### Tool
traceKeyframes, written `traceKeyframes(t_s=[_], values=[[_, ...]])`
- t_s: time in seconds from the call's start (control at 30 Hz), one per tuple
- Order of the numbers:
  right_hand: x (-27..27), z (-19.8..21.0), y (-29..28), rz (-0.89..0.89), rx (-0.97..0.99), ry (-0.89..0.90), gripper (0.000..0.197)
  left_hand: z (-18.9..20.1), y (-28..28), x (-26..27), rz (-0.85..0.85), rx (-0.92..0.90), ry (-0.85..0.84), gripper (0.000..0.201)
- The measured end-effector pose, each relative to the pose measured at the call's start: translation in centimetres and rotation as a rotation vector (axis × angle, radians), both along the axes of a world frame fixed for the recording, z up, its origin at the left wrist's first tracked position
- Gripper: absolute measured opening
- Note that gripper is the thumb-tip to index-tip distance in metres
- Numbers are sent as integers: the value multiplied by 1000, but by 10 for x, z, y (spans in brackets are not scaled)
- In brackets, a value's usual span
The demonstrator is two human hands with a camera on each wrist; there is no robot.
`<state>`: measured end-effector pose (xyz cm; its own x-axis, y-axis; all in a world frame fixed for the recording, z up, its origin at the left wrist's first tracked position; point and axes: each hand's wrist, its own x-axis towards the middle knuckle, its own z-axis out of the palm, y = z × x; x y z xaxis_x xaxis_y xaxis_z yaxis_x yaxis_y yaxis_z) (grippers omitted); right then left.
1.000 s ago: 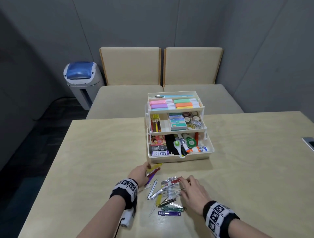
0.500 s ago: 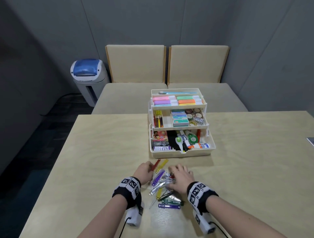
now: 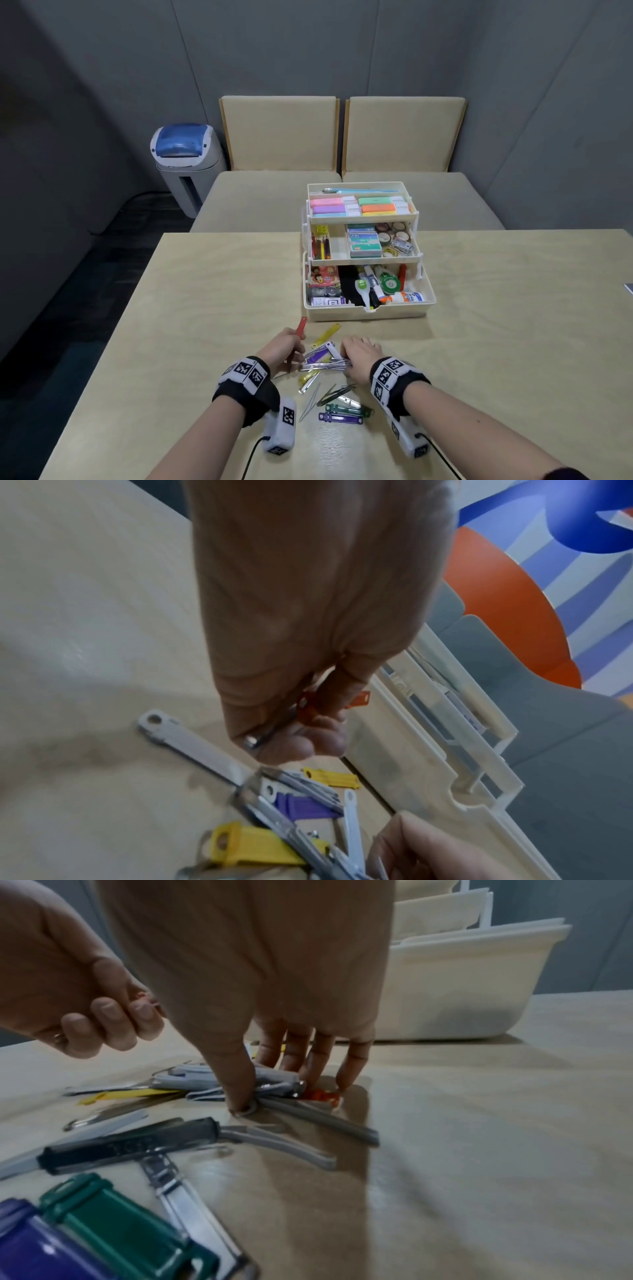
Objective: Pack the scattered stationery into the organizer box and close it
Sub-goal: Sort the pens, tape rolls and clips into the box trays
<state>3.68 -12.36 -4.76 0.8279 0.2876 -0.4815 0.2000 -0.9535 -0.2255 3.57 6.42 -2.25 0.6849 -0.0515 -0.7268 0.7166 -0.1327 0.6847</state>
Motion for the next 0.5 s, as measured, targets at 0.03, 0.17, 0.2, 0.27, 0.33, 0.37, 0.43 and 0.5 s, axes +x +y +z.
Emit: traceKeyframes(t_s=[0.03,0.17,0.2,0.27,0.33,0.37,0.43,0.5], values=[[2,1,0,5,1,15,35,0,0,1,-10,-2,-4,12],[7,3,2,39,-35,95,48,2,2,3,-2,-3,-37,20],[8,3,1,40,-40,114,50,2,2,3,-12,-3,-59,25],[10,3,0,26,-30,143,49,2,3,0,-31,3,-104,29],[12,4,-4,-12,6,161,42,1,3,-1,-17,-4,-132,26],[12,5,-7,-35,31,172,38,0,3,-1,4,-17,-132,24],[12,8,-13,-76,79,200,30,-1,3,-2,25,-38,-121,21],[12,9,-19,-111,108,231,25,-2,3,-3,8,-47,-107,20]])
